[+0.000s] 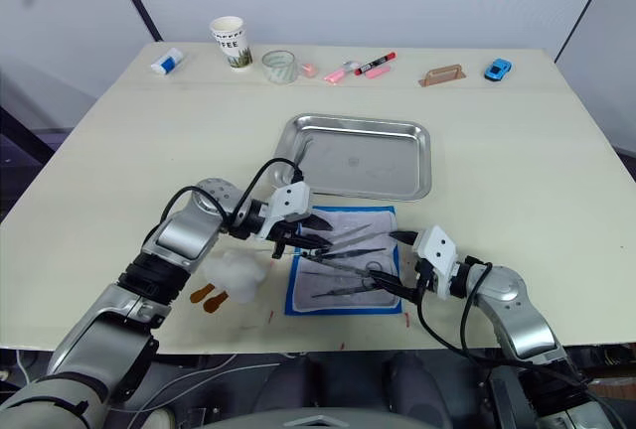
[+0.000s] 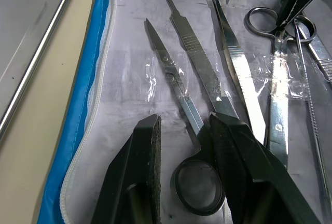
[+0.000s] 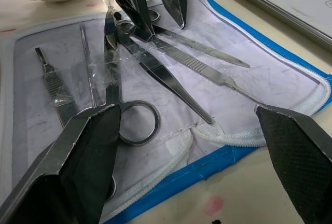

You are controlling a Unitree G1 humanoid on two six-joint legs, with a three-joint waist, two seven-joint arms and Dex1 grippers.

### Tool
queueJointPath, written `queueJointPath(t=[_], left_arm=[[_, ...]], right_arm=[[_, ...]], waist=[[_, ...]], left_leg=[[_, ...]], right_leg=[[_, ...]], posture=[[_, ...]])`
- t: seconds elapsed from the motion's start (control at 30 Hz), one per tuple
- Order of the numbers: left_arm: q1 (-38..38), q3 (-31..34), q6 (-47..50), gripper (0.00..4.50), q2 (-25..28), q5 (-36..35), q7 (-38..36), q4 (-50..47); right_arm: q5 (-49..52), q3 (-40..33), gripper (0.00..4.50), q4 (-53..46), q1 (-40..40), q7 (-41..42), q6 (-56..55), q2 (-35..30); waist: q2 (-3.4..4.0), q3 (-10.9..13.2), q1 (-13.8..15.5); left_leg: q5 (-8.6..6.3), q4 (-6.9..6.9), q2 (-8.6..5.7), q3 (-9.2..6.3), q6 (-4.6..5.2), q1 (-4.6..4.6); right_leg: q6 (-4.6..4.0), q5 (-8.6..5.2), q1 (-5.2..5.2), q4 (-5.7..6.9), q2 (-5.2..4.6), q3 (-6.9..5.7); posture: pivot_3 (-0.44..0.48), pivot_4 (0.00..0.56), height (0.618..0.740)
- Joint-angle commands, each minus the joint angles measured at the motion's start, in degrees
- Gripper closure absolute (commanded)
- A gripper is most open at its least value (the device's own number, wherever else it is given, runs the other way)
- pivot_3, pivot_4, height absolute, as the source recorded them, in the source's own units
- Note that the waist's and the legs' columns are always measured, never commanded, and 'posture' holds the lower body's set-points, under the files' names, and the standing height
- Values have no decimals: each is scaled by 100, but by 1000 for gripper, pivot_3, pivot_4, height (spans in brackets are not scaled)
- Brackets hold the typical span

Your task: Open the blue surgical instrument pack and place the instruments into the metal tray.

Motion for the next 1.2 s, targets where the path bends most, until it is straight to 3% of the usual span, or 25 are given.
queueJointPath(t=[0.03,0.07,0.1,0.67,1.2], left_arm=[[-19,-103,96,3816,27,67,-169,293],[-32,-114,100,4293,42,28,-284,318],[-41,-120,102,4416,51,2,-368,334],[-508,-141,170,4416,-82,-86,-867,427],[-697,-422,1079,4416,-149,462,-296,-47]], right_arm=[[-473,280,0,539,188,-96,204,-57],[-473,280,0,542,186,-97,202,-57],[-474,280,0,544,184,-97,201,-57],[-498,336,0,655,62,-82,174,-23],[-497,359,0,662,69,-71,179,-40]], waist=[[1,0,-2],[1,0,-2],[1,0,-2],[2,3,1],[2,2,10]], left_leg=[[0,0,0,1,0,1],[0,0,0,1,0,0],[0,0,0,0,0,0],[0,0,0,0,0,-4],[0,0,0,0,0,-3]], right_leg=[[0,0,0,0,0,1],[0,0,0,0,0,1],[0,0,0,0,0,1],[-1,0,-2,-2,2,1],[0,0,-1,-3,2,1]], posture=[[0,150,718],[0,150,718],[0,150,718],[0,150,718],[0,150,718]])
